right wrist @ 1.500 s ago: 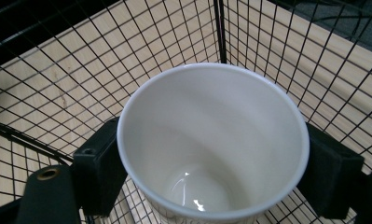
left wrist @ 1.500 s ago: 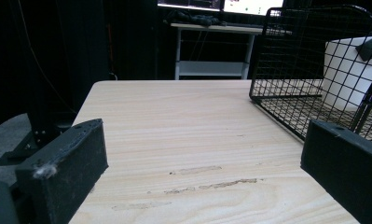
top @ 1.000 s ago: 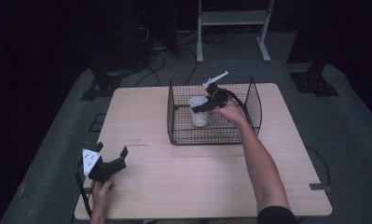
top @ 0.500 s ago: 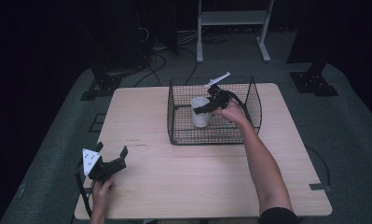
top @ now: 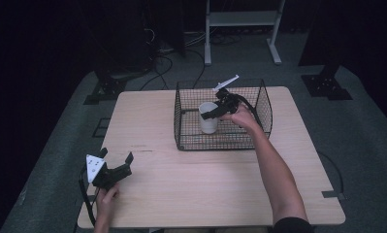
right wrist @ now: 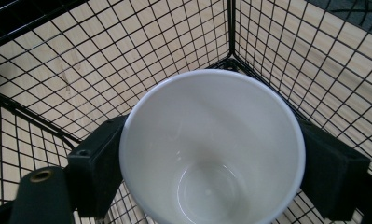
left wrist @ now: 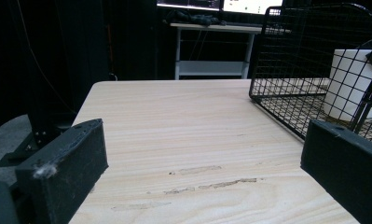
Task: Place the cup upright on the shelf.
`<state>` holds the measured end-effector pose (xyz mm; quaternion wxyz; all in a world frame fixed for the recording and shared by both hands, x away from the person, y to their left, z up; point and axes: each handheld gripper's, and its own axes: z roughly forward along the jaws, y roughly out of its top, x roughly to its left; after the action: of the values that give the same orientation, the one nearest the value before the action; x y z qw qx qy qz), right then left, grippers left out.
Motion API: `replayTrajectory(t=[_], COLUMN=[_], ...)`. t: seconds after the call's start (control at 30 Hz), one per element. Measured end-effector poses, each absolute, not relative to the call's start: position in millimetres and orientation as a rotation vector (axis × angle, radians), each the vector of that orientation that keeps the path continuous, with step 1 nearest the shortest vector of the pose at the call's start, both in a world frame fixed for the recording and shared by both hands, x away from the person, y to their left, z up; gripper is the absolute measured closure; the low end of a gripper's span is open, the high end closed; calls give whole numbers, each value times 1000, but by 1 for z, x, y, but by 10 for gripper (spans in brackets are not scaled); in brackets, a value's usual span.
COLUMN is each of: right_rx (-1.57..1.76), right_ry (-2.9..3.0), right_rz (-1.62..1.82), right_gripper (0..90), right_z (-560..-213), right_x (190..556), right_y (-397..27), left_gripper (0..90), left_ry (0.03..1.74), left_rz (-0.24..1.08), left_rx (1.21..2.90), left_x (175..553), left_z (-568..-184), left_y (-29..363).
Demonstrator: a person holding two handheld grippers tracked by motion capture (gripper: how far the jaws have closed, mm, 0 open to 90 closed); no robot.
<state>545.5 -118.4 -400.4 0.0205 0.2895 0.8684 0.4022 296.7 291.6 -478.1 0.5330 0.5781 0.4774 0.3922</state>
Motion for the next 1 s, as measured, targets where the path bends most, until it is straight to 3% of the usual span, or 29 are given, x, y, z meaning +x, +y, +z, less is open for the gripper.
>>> replayTrajectory(t=[0.47, 1.0], right_rx=[892, 925], right_ry=[2670, 2555], right_rz=[1265, 1404], right_gripper=[128, 128], right_z=[-392, -361], right_x=[540, 526], right_y=[-118, -148], left_gripper=[0, 0], left_ry=[1135, 1132], left_rz=[936, 938], left_rx=[1384, 1387], left_x=[296, 296], left_z=[-478, -478], left_y=[291, 291])
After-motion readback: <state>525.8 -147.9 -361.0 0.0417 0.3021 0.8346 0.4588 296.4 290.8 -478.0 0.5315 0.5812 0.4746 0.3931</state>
